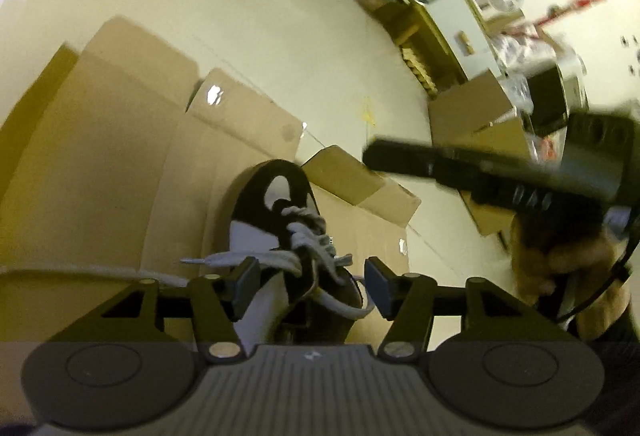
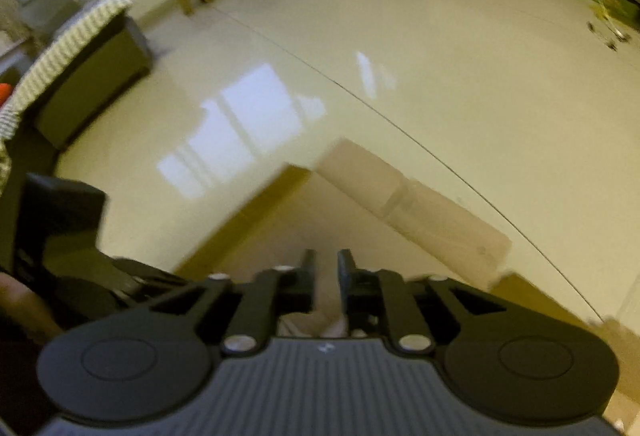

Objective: Lace up shoes with both hands

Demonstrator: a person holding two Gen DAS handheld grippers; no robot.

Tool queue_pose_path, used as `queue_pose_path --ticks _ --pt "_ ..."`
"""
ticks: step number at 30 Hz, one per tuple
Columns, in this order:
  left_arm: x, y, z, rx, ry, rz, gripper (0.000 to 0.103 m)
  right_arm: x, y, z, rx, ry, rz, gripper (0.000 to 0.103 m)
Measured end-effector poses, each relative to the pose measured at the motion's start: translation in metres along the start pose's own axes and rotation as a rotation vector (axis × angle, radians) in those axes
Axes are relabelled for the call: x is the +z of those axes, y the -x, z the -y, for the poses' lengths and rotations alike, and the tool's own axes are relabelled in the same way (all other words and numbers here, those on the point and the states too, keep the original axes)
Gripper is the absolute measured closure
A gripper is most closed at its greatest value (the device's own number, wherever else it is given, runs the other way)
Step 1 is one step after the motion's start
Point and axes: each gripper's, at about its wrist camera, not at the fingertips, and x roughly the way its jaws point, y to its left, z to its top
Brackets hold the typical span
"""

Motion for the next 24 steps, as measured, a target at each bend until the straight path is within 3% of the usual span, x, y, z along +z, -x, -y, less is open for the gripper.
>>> queue_pose_path --ticks 6,8,10,11,13,21,24 --pt "0.002 -0.008 -0.033 -0.048 0.306 0.0 0.044 -0.021 -0.011 0.007 -0.023 -0.002 -0.059 0.08" --pt "0.003 -0.012 -0.04 -0.062 0.374 0.009 0.049 -0.029 -0.014 0.005 -0.018 0.002 -0.08 0.08" --pt "0.003 -0.017 -0.045 -0.084 0.434 0.016 0.073 -0.034 -0.017 0.004 -0.023 0.014 -0.097 0.08" --pt "0.002 -0.021 -0.048 -0.094 0.473 0.017 0.097 -0.036 -0.019 0.003 -0.026 0.021 -0.104 0.079" --pt "0.001 -0.025 -0.051 -0.083 0.507 0.019 0.102 -0.038 -0.025 0.0 -0.028 0.028 -0.111 0.077" --pt "0.005 -0.006 -0.02 0.184 0.182 0.014 0.103 -0.038 -0.048 -0.008 -0.073 0.136 -0.122 0.058" --pt "0.004 0.003 -0.021 0.264 0.151 -0.003 0.103 -0.038 -0.05 -0.003 -0.061 0.129 -0.137 0.053"
